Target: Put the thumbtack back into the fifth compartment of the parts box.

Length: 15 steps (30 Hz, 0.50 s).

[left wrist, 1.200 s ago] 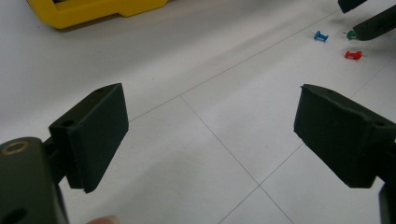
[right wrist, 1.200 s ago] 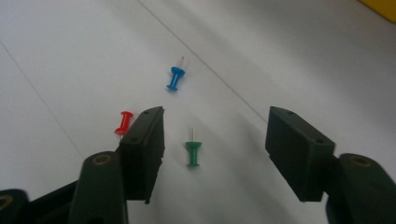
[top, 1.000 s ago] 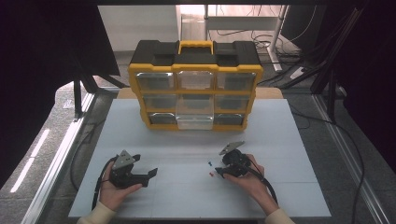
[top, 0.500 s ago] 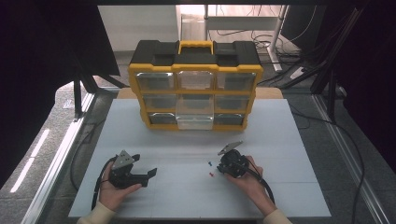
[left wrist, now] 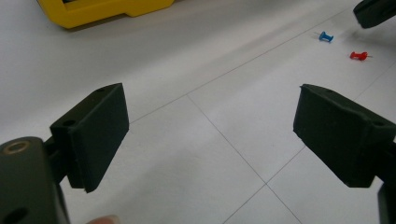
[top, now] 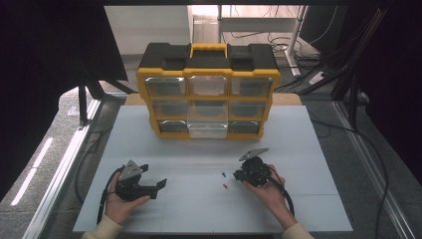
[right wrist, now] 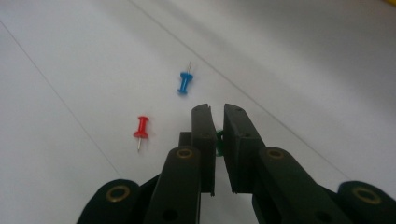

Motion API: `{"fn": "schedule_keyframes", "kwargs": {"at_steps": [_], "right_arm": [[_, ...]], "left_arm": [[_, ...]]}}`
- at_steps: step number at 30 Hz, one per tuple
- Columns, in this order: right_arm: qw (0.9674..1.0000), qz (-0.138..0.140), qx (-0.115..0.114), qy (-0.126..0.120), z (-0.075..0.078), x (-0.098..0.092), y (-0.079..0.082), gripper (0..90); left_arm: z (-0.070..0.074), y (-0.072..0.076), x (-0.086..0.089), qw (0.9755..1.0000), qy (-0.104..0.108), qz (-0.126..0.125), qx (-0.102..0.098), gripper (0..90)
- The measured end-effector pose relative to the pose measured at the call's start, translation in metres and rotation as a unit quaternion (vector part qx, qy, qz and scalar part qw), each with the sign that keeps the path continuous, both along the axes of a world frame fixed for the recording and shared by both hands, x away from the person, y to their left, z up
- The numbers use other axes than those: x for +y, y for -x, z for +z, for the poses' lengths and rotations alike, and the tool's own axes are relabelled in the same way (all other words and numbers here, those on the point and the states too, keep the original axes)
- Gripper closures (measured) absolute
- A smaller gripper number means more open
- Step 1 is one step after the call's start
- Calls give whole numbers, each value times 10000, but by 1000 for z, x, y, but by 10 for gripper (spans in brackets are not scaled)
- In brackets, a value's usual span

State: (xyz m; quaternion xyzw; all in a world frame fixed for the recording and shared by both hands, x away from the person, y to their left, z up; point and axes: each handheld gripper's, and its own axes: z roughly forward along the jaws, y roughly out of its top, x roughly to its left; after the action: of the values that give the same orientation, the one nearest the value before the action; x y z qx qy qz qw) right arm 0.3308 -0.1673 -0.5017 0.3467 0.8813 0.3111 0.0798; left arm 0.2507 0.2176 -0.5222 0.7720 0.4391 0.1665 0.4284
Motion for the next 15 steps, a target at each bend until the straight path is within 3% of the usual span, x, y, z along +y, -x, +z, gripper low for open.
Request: {"fn": "schedule_keyframes", "kwargs": {"at_steps": [1,6,15], "right_arm": [[9998,-47,-17,-202,5,-4,-1,829],[9986,-95,-4,-524,12,-10,-2,829],[9923,-117,-402,-1166,42,-20,3,828]], "left_arm": [[0,0,0,10000,1,-1,1,106],[0,-2,0,10000,14,3,11,108],[0,-1,0,10000,12,12,17,108]]}}
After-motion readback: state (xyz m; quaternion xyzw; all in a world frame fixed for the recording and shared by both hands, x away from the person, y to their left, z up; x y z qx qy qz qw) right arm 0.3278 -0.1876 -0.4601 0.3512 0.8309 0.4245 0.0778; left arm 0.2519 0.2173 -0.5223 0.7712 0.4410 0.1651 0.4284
